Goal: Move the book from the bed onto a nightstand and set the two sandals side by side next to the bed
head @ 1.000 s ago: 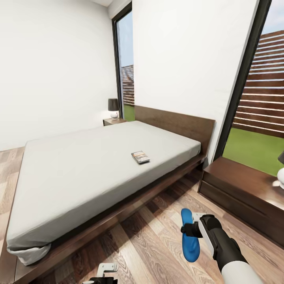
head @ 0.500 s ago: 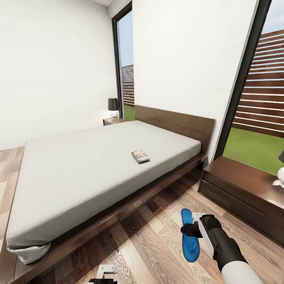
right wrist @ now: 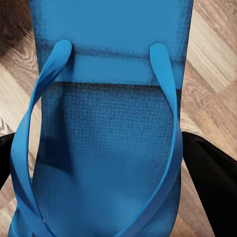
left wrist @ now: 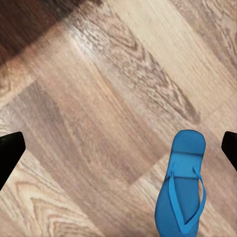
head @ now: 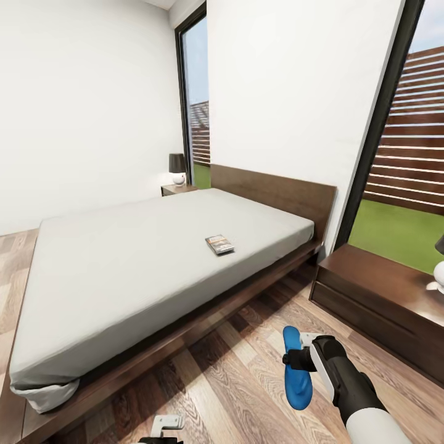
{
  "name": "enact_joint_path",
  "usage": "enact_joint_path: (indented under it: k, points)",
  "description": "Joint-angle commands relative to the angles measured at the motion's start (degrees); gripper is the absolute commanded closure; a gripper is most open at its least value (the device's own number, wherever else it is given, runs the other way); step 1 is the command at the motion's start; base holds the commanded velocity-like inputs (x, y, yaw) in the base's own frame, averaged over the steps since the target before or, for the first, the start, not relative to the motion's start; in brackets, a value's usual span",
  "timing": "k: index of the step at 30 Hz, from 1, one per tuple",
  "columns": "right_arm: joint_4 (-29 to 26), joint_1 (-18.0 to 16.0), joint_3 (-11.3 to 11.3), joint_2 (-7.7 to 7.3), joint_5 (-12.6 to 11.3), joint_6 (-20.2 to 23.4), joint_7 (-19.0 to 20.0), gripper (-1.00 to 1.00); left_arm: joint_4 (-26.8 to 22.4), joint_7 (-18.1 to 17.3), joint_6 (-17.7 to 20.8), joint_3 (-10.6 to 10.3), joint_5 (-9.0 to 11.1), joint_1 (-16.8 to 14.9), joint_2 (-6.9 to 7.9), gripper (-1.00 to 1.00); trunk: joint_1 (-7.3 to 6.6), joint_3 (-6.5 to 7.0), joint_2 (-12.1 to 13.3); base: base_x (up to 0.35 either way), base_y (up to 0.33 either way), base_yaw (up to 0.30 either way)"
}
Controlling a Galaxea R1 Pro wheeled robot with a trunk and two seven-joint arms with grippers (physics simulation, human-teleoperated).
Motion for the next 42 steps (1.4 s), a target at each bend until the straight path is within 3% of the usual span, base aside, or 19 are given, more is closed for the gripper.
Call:
enact_joint_path:
  k: [1, 5, 24, 29, 42]
  points:
    - [-0.06, -0.03, -0.09, 0.0, 0.07, 0.24, 0.25, 1.0, -0.13, 0.2, 0.42, -0.49, 0.56, -0.01, 0.04, -1.0, -0.01, -0.06, -0.02, 0.0, 0.0, 0.0]
    - [-0.06, -0.03, -0.09, 0.0, 0.1, 0.24, 0.25, 1.0, -0.2, 0.2, 1.81, -0.48, 0.57, -0.04, 0.08, -1.0, -0.01, -0.06, -0.02, 0.0, 0.0, 0.0]
    - [-0.06, -0.03, -0.03, 0.0, 0.17, 0.24, 0.25, 1.0, -4.07, -0.01, 16.3, -0.56, 0.66, -1.16, -0.06, -1.0, -0.01, -0.06, -0.02, 0.0, 0.0, 0.0]
    - [-0.06, -0.03, -0.01, 0.01, 0.14, 0.24, 0.25, 1.0, -6.08, -0.01, 18.11, -0.81, 0.65, -1.24, -0.02, -1.0, -0.01, -0.06, -0.02, 0.0, 0.0, 0.0]
    - [-0.06, -0.03, 0.06, 0.07, 0.14, 0.24, 0.25, 1.0, -6.66, -0.02, 18.44, -1.68, 0.59, -2.31, 0.15, -1.0, 2.84, -2.39, -5.24, 0.0, 0.0, 0.0]
